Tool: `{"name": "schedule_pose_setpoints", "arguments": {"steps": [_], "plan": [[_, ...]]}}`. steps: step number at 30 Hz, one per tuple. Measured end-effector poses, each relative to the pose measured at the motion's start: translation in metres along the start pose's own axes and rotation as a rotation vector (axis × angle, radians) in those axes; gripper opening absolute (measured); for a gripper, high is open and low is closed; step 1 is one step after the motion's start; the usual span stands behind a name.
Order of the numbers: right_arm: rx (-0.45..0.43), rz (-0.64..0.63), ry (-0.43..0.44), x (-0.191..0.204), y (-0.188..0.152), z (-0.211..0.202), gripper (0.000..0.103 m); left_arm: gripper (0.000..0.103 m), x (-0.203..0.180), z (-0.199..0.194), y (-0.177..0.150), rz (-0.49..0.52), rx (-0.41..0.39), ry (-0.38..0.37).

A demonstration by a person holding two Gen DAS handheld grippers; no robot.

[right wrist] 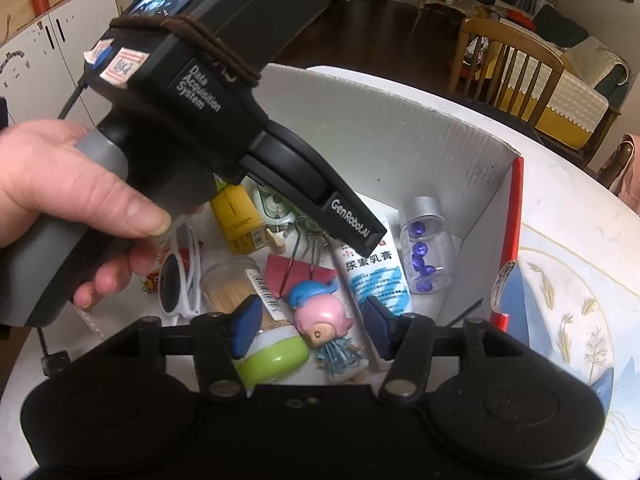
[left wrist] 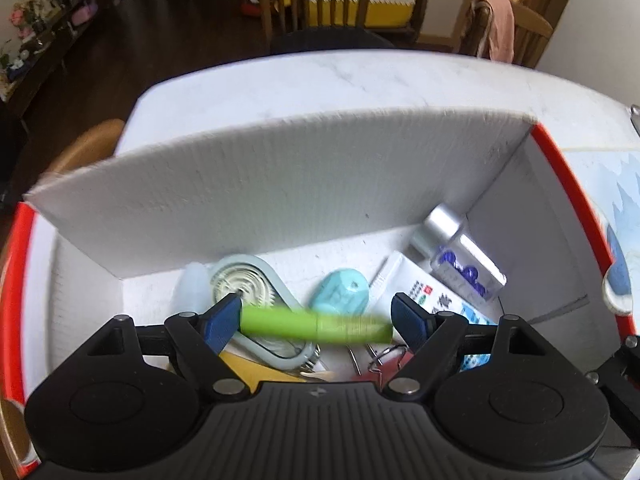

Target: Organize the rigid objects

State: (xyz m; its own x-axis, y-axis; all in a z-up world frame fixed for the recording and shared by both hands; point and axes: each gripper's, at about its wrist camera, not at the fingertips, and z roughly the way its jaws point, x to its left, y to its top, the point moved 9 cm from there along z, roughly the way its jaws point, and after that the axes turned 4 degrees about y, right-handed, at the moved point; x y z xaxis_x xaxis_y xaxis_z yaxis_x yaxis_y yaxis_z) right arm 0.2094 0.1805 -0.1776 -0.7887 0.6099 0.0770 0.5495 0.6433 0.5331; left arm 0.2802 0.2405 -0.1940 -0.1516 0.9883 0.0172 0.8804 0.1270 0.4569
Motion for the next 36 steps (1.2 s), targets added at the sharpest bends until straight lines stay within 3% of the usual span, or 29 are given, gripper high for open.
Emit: {"name": "schedule_pose_setpoints", "arguments": {"steps": [4,6,18,28,36], "plan": [[-0.019,0.004,0.008,0.002,0.000,-0.009,0.061,0.082,0.006,-0.017,0.004,-0.037,-0.054,-0.022],[-0.033,0.012,0.008,0.002,-0.001,-0.015,0.068,0.082,0.009,-0.026,0.004,-0.061,-0.074,-0.035],[-0.116,0.094,0.051,-0.012,-0.001,-0.057,0.075,0.082,0.015,-0.085,-0.015,-0.095,-0.185,-0.068],[-0.212,0.096,0.096,-0.009,-0.002,-0.104,0.082,0.082,0.023,-0.146,-0.038,-0.103,-0.320,0.001],[-0.293,0.105,0.132,-0.007,-0.005,-0.137,0.088,0.086,0.023,-0.178,-0.056,-0.111,-0.376,0.037]]}}
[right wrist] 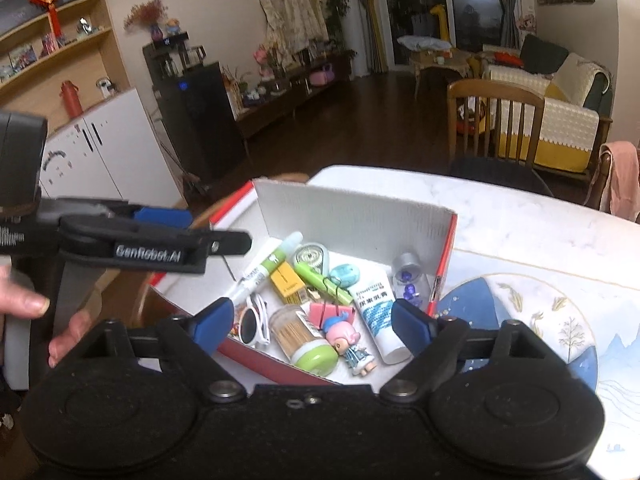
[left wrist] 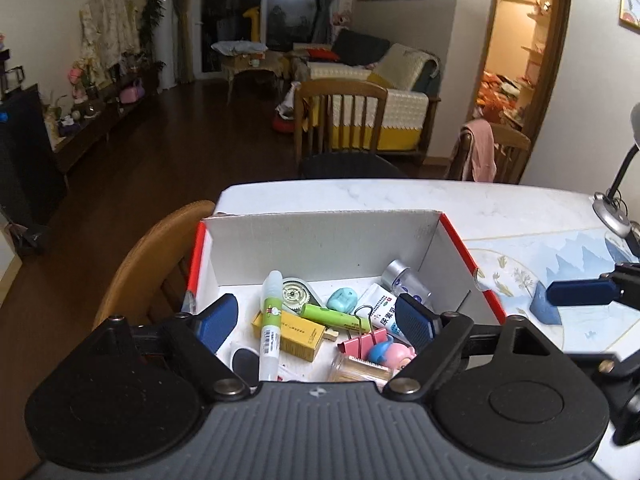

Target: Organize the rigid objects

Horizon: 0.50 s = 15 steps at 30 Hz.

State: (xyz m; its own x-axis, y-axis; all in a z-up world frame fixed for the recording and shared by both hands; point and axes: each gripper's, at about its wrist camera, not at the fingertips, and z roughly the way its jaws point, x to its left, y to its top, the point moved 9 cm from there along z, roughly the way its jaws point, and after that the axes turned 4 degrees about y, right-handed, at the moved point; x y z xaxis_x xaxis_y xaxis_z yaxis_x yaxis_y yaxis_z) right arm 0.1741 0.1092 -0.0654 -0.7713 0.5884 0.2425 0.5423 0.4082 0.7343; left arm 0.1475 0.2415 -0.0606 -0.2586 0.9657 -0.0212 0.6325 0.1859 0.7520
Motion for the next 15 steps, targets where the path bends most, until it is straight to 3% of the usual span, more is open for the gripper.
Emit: {"name": "schedule_pose_setpoints", "arguments": {"steps": [5,15], "plan": [[-0.058,0.013,0.008,0.000,0.003,-0.020,0.095,0.100,0.001,-0.021,-0.005,0.007,-0.034,0.037],[-0.134,0.007,0.003,0.001,0.003,-0.047,0.102,0.103,-0.004,-0.050,-0.016,-0.016,-0.072,0.028]]}}
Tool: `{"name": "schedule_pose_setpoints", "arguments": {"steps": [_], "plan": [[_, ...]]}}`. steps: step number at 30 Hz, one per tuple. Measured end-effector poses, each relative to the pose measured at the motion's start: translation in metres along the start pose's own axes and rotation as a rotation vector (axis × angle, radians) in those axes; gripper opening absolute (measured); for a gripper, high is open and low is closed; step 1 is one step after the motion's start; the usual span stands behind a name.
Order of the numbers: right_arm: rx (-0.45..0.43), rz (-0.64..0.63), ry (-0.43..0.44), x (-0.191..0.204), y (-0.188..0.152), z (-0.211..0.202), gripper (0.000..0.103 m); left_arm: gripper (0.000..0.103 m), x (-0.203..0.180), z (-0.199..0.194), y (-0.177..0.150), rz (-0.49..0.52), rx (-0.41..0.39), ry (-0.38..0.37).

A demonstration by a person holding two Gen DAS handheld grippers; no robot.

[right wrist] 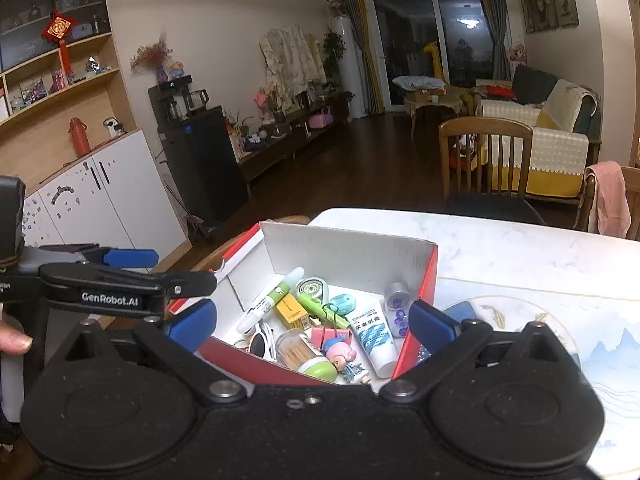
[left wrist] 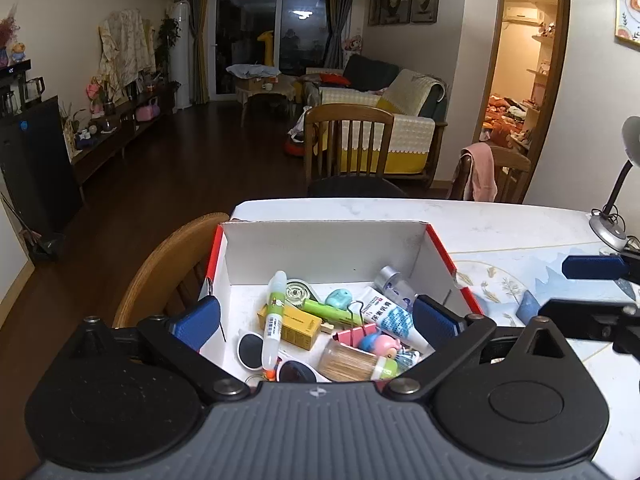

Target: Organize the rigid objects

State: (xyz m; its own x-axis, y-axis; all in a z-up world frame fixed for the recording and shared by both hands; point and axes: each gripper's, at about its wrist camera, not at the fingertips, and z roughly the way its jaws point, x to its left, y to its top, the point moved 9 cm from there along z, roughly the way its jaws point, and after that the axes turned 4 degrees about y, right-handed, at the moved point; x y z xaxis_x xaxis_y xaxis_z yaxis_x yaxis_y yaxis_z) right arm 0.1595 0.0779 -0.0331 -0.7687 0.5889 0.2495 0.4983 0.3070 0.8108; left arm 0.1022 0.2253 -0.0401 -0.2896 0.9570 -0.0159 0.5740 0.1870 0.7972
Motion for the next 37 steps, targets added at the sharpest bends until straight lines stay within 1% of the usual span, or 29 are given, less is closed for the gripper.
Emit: {"name": "schedule_pose_setpoints", "arguments": {"steps": [8,13,19,22,24,29,37], "plan": [[-0.029,0.012,-0.013,-0.002,-0.006,-0.017,0.103,0.103,-0.014,-0.013,-0.016,0.014,-0.005,-0.004],[-0.036,0.026,-0.010,-0.002,-0.016,-0.028,0.103,0.103,-0.026,-0.024,-0.026,0.046,-0.005,0.013],[-0.048,0.029,-0.017,-0.004,-0.025,-0.042,0.103,0.103,-0.037,-0.038,-0.033,0.050,-0.019,0.029],[-0.051,0.039,-0.018,-0.006,-0.029,-0.048,0.103,0.103,-0.040,-0.040,-0.037,0.047,-0.007,0.020],[-0.052,0.045,-0.016,-0.006,-0.030,-0.051,0.103,0.103,-0.043,-0.040,-0.039,0.037,0.000,0.005],[-0.056,0.056,-0.021,-0.010,-0.035,-0.057,0.103,0.103,-0.044,-0.041,-0.041,0.025,-0.008,0.012],[-0.058,0.077,-0.045,-0.022,-0.041,-0.065,0.103,0.103,-0.048,-0.041,-0.035,0.016,-0.018,0.018]]}}
